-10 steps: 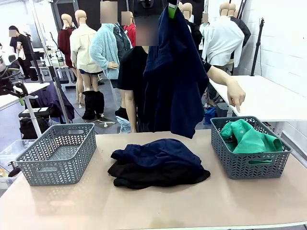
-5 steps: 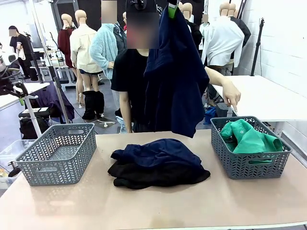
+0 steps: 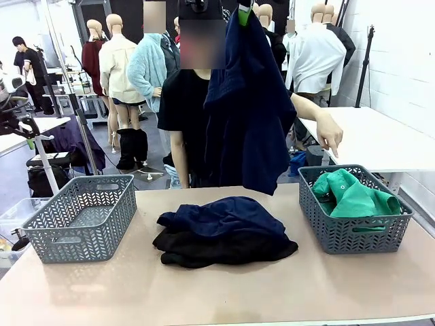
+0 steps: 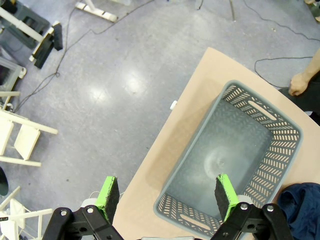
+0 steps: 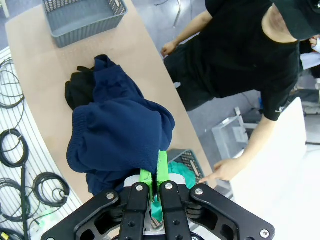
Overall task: Sort the tops and bottoms.
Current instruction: Sort the clothes according to human instructions.
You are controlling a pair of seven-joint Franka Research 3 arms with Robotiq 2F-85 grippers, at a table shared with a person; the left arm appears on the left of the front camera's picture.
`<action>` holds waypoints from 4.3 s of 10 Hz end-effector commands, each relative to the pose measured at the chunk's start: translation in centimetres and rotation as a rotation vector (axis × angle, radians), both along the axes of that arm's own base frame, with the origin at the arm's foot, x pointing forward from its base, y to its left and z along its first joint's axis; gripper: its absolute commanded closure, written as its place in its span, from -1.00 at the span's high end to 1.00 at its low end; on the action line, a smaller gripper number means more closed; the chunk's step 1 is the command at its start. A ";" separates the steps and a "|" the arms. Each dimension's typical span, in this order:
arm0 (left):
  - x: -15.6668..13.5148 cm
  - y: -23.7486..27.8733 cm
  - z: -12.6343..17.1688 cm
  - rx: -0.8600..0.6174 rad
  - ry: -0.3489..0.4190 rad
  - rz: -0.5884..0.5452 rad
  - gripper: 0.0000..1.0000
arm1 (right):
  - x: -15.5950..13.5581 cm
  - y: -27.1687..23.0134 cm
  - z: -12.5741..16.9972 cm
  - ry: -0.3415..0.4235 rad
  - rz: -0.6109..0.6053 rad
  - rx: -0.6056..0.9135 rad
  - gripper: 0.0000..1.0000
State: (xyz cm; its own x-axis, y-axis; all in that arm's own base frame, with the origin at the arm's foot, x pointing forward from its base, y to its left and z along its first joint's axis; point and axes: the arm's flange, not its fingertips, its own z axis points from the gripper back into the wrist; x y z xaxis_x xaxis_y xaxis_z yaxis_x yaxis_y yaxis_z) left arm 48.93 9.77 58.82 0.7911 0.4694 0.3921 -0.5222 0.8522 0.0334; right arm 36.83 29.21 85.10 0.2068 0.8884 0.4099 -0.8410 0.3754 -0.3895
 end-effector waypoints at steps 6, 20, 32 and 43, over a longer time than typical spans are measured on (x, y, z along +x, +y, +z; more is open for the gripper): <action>-0.2 -0.1 0.0 0.014 0.005 0.020 1.00 | 0.0 0.0 0.0 0.000 0.000 0.000 -1.00; -0.2 -0.1 0.0 0.014 0.005 0.020 1.00 | 10.3 -24.6 -9.4 -0.039 -0.625 0.222 -1.00; -0.2 -0.1 0.0 0.014 0.005 0.020 1.00 | 13.9 -24.2 -25.3 0.102 -0.775 0.075 -1.00; -0.2 -0.1 0.0 0.014 0.005 0.020 1.00 | 19.3 -25.2 -40.1 0.489 -0.738 0.078 -1.00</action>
